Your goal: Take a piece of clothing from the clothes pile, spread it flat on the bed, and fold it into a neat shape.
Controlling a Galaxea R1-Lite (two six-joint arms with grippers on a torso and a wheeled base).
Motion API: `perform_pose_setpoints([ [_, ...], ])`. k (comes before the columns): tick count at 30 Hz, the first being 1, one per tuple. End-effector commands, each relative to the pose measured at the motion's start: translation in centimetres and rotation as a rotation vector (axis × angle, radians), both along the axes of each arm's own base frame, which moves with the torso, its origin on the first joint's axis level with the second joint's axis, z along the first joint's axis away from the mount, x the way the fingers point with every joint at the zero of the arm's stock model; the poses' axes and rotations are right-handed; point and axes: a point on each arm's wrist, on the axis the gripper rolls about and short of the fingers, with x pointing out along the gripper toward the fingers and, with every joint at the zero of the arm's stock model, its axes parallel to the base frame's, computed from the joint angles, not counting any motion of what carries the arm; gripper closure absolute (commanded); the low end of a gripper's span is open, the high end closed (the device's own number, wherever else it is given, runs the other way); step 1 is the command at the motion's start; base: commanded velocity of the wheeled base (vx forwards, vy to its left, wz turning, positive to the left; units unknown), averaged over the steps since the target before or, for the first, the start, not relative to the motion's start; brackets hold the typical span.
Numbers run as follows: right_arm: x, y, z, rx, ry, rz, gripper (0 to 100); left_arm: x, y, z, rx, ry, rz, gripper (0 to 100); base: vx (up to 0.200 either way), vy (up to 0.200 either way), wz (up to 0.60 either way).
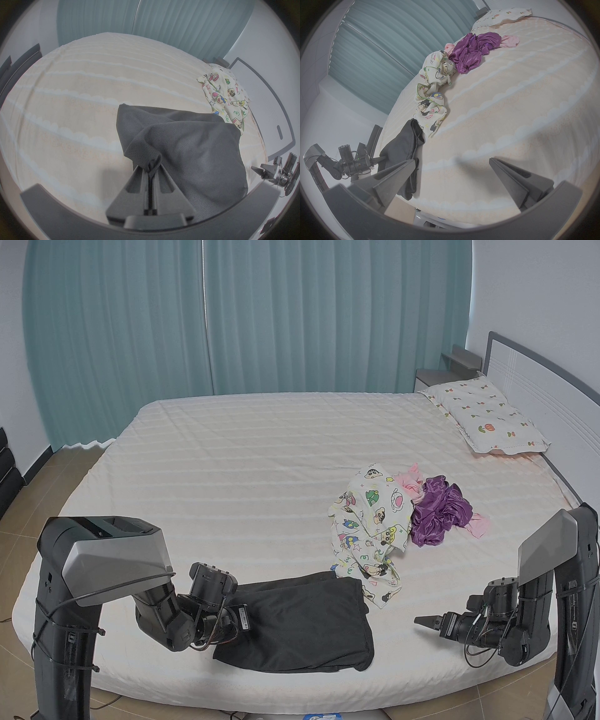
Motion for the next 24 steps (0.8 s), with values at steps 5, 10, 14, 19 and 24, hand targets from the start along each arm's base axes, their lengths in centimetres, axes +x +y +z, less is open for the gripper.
perform_pose_setpoints([
  [5, 0.0, 0.0, 0.0, 0.0, 0.001, 0.0, 0, -0.6, 1.1, 1.2, -0.018, 0.004, 0.022, 100, 0.0, 0.0, 0.0],
  [10, 0.0, 0.0, 0.0, 0.0, 0.001, 0.0, 0, -0.9, 1.4, 1.8, -0.053, 0.014, 0.026, 100, 0.0, 0.2, 0.0],
  [14, 0.0, 0.0, 0.0, 0.0, 0.001, 0.0, 0, -0.9, 1.7, 1.8, -0.054, 0.018, 0.034, 100, 0.0, 0.2, 0.0],
  [19, 0.0, 0.0, 0.0, 0.0, 0.001, 0.0, 0, -1.2, 1.8, 1.6, -0.058, 0.032, 0.045, 100, 0.0, 0.2, 0.0],
  [24, 0.0, 0.0, 0.0, 0.0, 0.001, 0.0, 0, -1.5, 2.1, 1.5, -0.061, 0.047, 0.061, 100, 0.0, 0.2, 0.0],
])
